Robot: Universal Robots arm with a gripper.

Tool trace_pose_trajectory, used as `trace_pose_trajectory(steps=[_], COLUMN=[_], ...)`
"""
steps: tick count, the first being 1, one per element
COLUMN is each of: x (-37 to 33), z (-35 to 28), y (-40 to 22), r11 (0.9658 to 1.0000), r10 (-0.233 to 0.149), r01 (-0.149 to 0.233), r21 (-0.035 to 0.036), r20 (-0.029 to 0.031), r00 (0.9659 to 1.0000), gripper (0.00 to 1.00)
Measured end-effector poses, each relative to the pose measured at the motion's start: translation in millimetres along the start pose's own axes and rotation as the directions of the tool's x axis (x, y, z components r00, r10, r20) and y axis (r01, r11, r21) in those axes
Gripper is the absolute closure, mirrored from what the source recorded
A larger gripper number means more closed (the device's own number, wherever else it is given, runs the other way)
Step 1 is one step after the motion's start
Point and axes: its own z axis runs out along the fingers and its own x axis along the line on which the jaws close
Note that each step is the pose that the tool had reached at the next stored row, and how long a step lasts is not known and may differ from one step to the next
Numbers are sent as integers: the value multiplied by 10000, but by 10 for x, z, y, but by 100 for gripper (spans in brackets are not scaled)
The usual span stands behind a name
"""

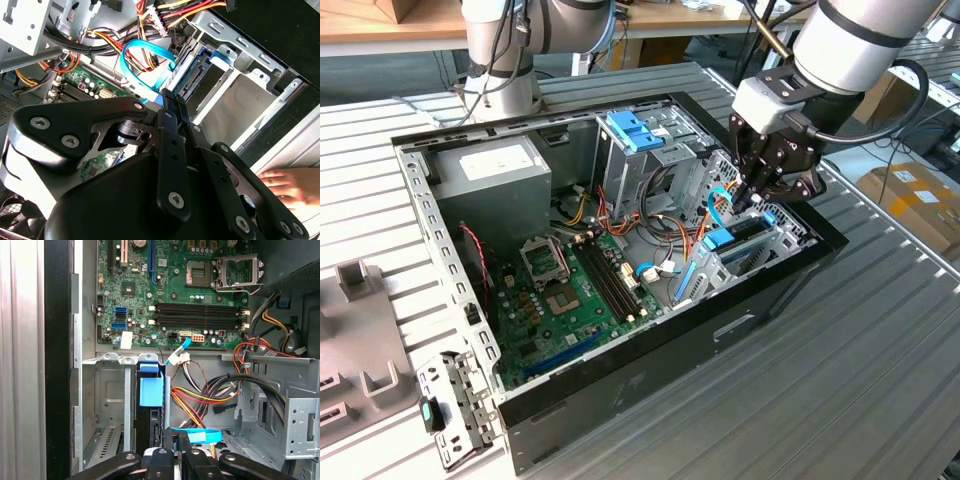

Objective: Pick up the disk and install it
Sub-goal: 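Insert the first disk wire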

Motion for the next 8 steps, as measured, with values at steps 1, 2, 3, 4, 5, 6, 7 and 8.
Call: trace_pose_trajectory(steps=[1,2,3,4,5,6,7,8], x=[0,0,1,6,12,31,48,52], z=[0,0,0,0,-1,-3,-4,-3], y=[0,1,1,1,2,2,2,3], r11=[10000,10000,10000,10000,10000,10000,10000,10000], r10=[0,0,0,-1,0,0,0,-2], r01=[0,0,0,1,0,0,0,2], r21=[0,0,0,0,0,0,0,21], r20=[0,0,-1,0,0,-1,0,3], r00=[10000,10000,10000,10000,10000,10000,10000,10000], gripper=[84,84,84,84,84,84,84,84])
